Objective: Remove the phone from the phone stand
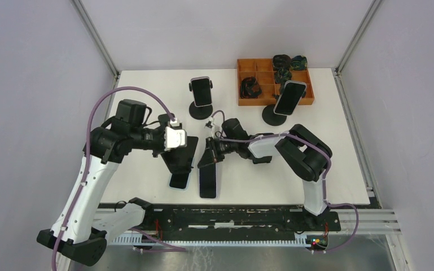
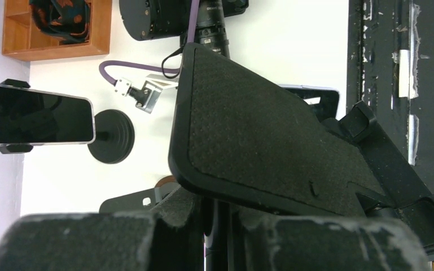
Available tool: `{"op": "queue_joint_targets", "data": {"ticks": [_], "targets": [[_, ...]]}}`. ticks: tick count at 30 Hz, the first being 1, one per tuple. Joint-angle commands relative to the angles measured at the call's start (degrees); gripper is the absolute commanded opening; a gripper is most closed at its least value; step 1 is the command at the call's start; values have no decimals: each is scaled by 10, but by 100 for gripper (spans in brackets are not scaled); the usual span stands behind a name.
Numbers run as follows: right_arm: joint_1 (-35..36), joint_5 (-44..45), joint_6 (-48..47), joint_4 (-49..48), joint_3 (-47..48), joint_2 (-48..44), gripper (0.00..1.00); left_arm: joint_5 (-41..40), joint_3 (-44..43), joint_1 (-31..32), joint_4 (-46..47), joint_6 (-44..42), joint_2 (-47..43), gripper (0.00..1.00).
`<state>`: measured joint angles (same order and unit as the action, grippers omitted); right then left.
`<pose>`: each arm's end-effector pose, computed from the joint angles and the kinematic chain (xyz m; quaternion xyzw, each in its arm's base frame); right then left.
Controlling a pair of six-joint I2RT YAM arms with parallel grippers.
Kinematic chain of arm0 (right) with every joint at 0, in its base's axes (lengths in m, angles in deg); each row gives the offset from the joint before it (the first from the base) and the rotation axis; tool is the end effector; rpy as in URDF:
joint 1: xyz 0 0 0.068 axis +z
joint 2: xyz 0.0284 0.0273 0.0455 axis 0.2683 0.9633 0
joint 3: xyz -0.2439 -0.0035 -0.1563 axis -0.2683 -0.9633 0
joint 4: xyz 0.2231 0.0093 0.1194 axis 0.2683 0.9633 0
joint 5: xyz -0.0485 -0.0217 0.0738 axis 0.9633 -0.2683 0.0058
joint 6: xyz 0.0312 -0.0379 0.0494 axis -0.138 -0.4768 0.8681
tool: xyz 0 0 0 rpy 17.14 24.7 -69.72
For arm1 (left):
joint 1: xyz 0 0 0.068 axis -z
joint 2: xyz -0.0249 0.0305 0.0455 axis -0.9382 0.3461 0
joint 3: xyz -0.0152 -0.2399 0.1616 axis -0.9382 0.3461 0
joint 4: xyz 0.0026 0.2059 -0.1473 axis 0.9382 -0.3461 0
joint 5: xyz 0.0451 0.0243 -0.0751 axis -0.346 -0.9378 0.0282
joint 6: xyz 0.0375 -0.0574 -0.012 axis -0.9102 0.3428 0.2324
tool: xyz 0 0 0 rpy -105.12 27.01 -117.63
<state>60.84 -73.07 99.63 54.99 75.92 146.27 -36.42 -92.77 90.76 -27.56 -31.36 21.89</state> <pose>0.2582 0.3159 0.1474 -0.1967 0.8186 0.5327 0.0865 0.1244 -0.0868 0.3969 0.6674 0.5831 -0.1875 0.4236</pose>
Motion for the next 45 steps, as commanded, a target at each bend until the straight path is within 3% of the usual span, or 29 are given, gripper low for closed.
{"op": "queue_joint_targets", "data": {"ticks": [1, 5, 9, 10, 14, 18, 22, 28, 32, 37, 41, 45], "targets": [[2, 29, 29, -112, 31, 21, 0, 30, 4, 0, -15, -31, -4, 2], [2, 44, 57, -153, 36, 36, 0, 33, 3, -1, -21, -34, -5, 2], [1, 72, 30, -118, 48, 36, 2, 36, 6, -1, -24, -37, -8, 2], [1, 85, 15, -97, 54, 33, 8, 37, 5, 0, -25, -37, -7, 2], [1, 154, -42, -11, 59, 4, 51, 37, 8, 0, -29, -44, -10, 2], [1, 238, -94, 64, 69, -37, 78, 38, 12, -1, -29, -43, -10, 2], [0, 265, -127, 95, 83, -81, 98, 46, 15, 0, -30, -40, -9, 2], [0, 261, -167, 127, 86, -169, 98, 49, 17, -1, -30, -51, -14, 2], [-5, 191, -160, 99, 45, -252, 98, 51, 22, -1, -30, -67, -22, 2], [-6, 80, -101, -16, -56, -348, 90, 57, 27, 0, -19, -72, -28, 2], [3, 8, -14, -185, -140, -409, 85, 66, 29, -1, -11, -71, -31, 2], [44, 2, 21, -251, -134, -402, 80, 83, 35, 0, 8, -58, -33, 2]]}}
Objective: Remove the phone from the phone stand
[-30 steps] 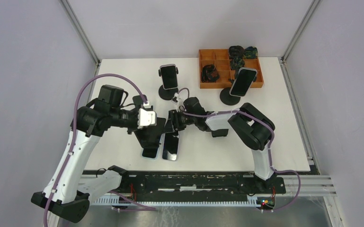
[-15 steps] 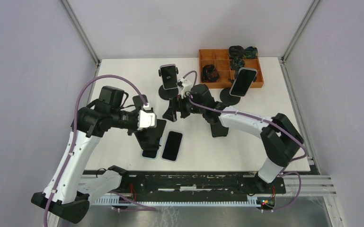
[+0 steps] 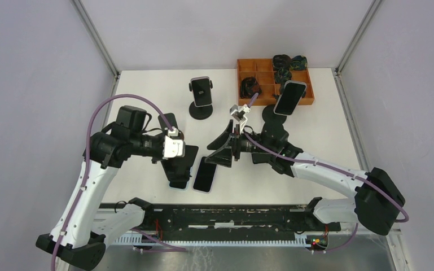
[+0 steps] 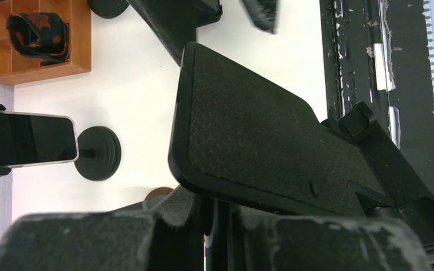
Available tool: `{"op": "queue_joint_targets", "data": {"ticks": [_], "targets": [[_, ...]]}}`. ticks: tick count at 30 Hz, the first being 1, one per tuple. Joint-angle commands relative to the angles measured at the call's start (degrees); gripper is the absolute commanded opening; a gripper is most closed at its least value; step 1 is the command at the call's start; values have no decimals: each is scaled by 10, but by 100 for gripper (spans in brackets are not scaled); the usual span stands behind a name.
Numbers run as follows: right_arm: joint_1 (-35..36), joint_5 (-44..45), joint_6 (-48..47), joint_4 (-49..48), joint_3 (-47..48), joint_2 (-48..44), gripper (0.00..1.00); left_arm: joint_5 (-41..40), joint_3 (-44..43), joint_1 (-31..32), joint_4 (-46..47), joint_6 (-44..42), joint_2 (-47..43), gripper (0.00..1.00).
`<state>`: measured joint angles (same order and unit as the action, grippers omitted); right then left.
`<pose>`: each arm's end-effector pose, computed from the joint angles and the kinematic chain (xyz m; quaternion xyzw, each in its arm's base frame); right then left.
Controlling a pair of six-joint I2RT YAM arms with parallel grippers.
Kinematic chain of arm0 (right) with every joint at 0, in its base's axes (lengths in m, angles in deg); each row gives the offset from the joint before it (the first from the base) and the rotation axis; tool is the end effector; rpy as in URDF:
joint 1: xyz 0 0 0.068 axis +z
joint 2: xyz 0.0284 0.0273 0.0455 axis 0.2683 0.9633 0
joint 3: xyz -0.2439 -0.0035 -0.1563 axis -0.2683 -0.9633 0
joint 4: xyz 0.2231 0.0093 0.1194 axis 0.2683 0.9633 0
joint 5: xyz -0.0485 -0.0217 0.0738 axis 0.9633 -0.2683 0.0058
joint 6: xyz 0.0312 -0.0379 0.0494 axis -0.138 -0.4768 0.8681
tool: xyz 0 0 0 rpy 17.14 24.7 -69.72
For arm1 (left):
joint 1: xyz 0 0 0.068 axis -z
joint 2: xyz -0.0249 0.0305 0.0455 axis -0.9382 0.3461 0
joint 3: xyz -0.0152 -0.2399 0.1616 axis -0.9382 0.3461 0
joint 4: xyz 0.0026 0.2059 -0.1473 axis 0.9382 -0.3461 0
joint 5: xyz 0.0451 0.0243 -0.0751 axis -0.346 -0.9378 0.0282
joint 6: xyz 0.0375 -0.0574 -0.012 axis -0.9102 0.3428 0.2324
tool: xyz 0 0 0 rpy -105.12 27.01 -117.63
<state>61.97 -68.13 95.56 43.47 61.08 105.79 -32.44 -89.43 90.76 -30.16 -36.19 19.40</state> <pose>0.1722 0.2319 0.3210 -0.2866 0.6349 0.6244 0.3533 0.1092 -0.0841 0.3845 0.6905 0.5523 -0.2128 0.4158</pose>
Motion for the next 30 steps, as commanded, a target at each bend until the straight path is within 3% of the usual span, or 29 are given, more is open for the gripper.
{"op": "queue_joint_targets", "data": {"ticks": [1, 6, 11, 14, 17, 21, 25, 28, 30], "targets": [[39, -48, 73, -155, 19, 11, 78, 48, 1, -1, 36, -7, -8, 2], [67, -50, 135, -248, 56, 72, 72, 59, -8, 0, 38, 5, -3, 2], [92, -50, 138, -253, 96, 107, 64, 56, -7, -1, 38, 6, -9, 3], [101, -50, 148, -265, 109, 123, 51, 54, -5, -1, 38, 4, -9, 3], [102, -51, 162, -285, 108, 131, 28, 49, -6, -1, 38, 1, -10, 8], [96, -57, 131, -238, 105, 119, 0, 36, -7, -1, 38, 1, -12, 46], [64, -83, 81, -167, 99, 91, 0, 16, -7, 0, 37, -4, -16, 66], [26, -94, 2, -55, 101, 64, 0, 6, -12, 0, 21, -20, -19, 95], [0, -98, -45, 11, 103, 54, 0, 0, -15, 0, 15, -22, -20, 100]]}}
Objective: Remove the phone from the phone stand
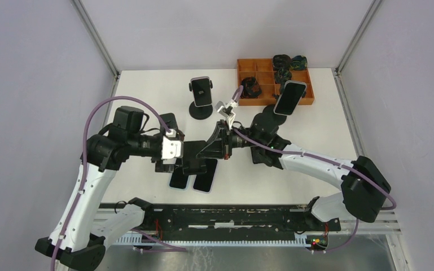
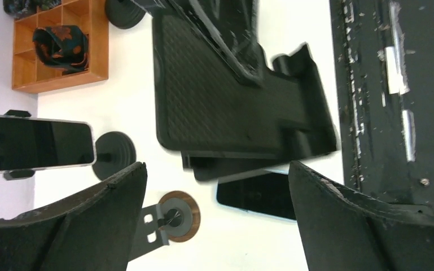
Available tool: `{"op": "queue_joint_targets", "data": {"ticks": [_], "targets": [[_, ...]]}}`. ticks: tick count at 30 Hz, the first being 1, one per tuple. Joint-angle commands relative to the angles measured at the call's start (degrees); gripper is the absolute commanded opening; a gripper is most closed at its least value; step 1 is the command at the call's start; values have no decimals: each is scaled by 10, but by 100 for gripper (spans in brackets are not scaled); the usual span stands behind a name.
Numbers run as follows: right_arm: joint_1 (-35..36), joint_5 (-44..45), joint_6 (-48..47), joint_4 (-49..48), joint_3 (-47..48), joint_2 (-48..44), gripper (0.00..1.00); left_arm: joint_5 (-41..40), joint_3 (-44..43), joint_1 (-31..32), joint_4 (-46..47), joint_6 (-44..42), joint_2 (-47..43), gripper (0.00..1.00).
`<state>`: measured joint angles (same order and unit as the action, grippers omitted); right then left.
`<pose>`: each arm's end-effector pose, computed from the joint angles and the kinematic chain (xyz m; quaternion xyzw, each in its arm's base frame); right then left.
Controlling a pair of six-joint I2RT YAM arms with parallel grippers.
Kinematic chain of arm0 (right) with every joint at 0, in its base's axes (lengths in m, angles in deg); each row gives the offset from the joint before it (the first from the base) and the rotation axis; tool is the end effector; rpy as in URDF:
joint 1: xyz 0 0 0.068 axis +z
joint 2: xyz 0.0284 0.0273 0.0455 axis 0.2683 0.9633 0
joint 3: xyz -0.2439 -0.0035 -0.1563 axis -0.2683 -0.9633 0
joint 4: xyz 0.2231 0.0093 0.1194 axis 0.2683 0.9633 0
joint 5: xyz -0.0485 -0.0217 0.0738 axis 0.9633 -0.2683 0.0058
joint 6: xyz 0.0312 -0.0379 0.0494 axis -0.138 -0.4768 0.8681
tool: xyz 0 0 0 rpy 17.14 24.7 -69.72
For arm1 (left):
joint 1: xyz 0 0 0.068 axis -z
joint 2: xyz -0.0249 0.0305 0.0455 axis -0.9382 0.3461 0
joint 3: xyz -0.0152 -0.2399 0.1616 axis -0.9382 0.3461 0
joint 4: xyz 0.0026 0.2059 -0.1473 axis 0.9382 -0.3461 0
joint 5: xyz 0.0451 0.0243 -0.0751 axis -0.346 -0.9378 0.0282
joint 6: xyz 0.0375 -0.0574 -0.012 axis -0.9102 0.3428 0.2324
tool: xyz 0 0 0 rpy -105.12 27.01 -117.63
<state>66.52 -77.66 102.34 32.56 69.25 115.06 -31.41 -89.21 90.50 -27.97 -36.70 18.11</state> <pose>0.1695 0.2757 0.3458 -0.3482 0.5561 0.6969 0.2896 0.1065 -0.0832 0.3893 0.6928 0.5330 -0.2047 0.4405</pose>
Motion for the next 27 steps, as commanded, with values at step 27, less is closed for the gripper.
{"op": "queue_joint_targets", "data": {"ticks": [27], "targets": [[-122, 125, -381, 386, 245, 272, 0, -155, -58, 2, 34, 166, 10, 100]]}}
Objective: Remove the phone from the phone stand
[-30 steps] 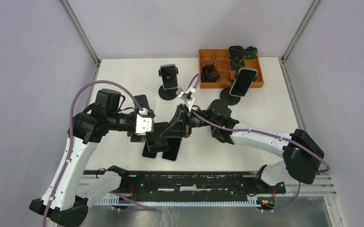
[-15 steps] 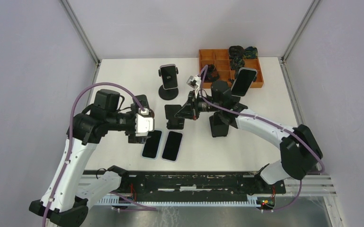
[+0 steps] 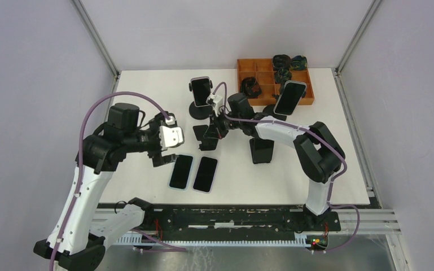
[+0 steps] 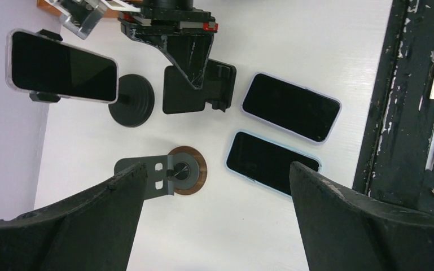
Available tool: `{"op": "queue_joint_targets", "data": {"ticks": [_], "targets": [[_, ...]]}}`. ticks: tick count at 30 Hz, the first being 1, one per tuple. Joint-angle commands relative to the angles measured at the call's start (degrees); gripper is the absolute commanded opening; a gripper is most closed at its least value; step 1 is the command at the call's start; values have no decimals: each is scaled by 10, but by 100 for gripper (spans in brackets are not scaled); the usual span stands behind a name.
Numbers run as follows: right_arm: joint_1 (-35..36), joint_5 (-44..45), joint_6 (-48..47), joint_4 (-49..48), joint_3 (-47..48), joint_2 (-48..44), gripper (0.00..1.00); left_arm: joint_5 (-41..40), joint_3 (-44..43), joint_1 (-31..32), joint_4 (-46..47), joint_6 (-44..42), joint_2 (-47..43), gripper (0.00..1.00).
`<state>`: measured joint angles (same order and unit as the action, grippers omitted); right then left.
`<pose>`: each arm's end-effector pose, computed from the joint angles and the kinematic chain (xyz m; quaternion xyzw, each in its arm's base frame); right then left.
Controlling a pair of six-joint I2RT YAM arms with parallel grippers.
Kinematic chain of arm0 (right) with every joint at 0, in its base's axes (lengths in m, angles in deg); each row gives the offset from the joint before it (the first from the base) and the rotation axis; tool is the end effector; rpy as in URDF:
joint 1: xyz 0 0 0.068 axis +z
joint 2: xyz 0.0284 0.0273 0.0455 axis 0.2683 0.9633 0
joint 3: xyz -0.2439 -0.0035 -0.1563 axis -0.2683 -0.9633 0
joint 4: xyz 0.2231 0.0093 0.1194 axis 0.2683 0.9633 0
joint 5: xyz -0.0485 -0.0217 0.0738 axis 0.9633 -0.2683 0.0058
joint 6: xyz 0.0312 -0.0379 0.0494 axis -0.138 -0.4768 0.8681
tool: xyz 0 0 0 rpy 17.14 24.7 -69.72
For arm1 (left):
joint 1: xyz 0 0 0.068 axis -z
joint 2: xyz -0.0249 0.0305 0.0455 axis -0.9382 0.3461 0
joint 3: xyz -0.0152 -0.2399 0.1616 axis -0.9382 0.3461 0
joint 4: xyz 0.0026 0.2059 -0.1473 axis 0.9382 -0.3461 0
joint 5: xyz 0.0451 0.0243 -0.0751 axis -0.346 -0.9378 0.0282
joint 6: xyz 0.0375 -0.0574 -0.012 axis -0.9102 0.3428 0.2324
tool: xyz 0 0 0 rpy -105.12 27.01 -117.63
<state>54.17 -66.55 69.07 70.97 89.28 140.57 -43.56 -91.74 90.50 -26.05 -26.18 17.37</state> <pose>0.3140 0.2941 0.2286 -0.3464 0.7693 0.4438 0.3022 0.1116 -0.0752 0.4004 0.6330 0.6220 -0.1347 0.4408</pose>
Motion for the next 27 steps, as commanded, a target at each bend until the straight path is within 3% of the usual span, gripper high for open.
{"op": "queue_joint_targets", "data": {"ticks": [1, 6, 11, 13, 17, 25, 27], "targets": [[1, 15, -55, 6, 46, 24, 0, -38, -37, 1, 14, 58, 20, 100], [-2, 25, -89, 38, 59, 50, 0, -44, -27, 2, 32, 40, 4, 100], [-11, 23, -120, 85, 76, 66, 1, -32, 10, 1, 97, 75, -31, 100], [-11, 34, -133, 112, 88, 72, 14, -39, 22, 1, 127, 98, -41, 100], [-15, 61, -135, 116, 67, 40, 54, -52, 34, 2, 159, 138, -45, 100], [-15, 130, -120, 103, 25, -71, 94, -44, 31, 2, 160, 138, -34, 100], [-15, 152, -115, 108, 13, -113, 98, -42, 28, 2, 160, 144, -31, 100]]}}
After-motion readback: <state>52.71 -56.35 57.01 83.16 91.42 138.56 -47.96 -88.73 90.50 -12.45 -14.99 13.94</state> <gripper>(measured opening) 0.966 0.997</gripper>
